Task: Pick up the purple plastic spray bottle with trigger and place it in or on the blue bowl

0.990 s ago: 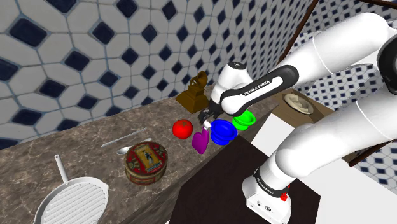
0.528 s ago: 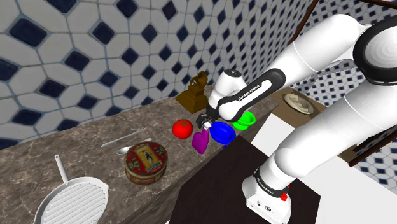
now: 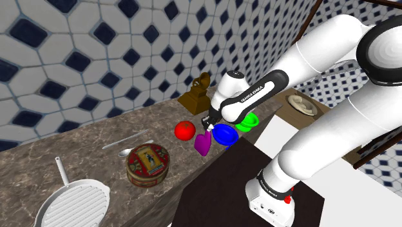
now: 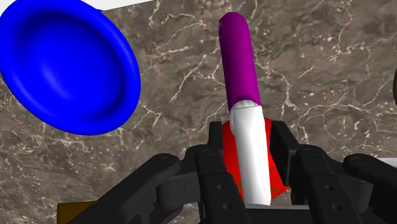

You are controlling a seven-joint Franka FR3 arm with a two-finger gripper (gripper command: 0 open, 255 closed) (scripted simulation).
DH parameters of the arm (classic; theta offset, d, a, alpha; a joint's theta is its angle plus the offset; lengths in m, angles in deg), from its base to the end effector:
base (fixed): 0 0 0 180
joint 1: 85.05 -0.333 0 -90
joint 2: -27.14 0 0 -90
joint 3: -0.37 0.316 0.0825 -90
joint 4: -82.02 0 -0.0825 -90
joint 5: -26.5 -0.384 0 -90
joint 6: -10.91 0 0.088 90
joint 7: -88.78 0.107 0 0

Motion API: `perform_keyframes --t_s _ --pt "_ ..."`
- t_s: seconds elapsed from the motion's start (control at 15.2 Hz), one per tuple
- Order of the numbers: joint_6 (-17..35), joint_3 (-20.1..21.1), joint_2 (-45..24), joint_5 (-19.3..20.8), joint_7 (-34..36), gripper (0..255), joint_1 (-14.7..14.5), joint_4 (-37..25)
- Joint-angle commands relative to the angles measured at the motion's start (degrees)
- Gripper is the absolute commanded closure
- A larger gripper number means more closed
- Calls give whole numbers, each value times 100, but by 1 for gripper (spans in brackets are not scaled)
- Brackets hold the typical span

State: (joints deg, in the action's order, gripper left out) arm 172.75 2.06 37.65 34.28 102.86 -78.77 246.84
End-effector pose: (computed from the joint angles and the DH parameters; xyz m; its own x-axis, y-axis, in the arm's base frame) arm 0.3645 -0.0230 0.2537 0.9711 -0.1944 0.1383 -0.2004 -0.9792 0.0313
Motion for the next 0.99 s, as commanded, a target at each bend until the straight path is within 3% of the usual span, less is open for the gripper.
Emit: perform_keyframes --t_s 0.0,0.46,0.92 --pt "0 0 0 0 0 255 0 0" --pt "2 0 -1 0 0 255 0 0" --pt "-794 -70 719 -210 -176 255 -125 -78"
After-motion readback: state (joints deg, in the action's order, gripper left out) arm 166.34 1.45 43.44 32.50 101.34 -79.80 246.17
